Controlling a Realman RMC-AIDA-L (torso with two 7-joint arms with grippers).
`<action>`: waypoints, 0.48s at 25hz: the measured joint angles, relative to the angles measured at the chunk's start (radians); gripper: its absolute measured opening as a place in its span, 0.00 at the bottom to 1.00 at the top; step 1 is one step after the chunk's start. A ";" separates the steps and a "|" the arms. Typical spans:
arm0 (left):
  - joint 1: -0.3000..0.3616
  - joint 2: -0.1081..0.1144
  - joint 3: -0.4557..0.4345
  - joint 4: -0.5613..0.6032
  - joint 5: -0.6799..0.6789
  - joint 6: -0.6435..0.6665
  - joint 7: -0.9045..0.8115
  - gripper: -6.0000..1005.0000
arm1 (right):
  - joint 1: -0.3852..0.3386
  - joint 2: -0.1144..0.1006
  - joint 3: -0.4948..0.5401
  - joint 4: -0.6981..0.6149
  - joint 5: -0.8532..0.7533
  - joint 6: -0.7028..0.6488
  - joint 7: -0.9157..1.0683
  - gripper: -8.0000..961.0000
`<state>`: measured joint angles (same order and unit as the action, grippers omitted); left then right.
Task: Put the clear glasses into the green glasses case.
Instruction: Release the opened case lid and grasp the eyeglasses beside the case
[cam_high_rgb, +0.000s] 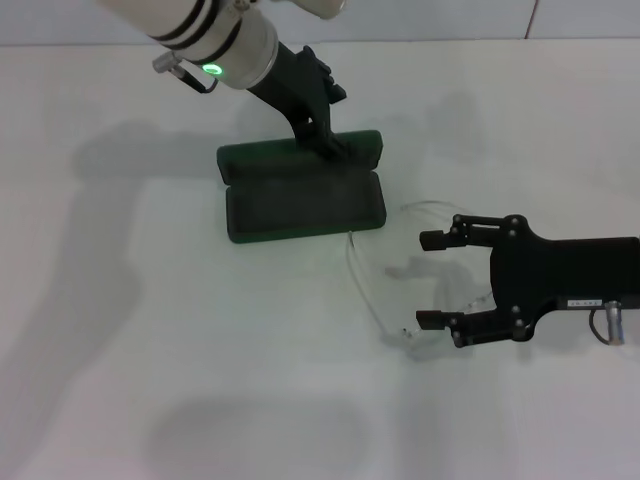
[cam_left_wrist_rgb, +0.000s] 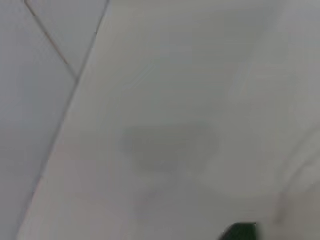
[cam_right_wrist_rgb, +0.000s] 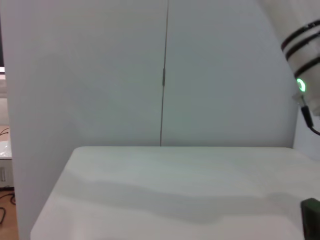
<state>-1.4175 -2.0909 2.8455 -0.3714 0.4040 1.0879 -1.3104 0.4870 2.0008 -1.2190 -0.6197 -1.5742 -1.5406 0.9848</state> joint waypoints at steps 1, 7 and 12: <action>-0.003 0.000 0.000 -0.011 -0.002 0.037 0.000 0.71 | -0.001 0.000 0.002 0.000 -0.001 0.000 0.000 0.86; 0.005 0.002 0.000 -0.139 -0.139 0.323 0.043 0.74 | 0.001 -0.007 0.011 -0.007 0.004 -0.007 0.000 0.86; 0.098 0.003 0.000 -0.290 -0.426 0.563 0.126 0.74 | 0.012 -0.026 0.033 -0.034 -0.011 -0.005 0.001 0.86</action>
<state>-1.3193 -2.0876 2.8454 -0.6619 -0.0222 1.6504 -1.1849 0.4988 1.9751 -1.1857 -0.6533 -1.5848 -1.5459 0.9855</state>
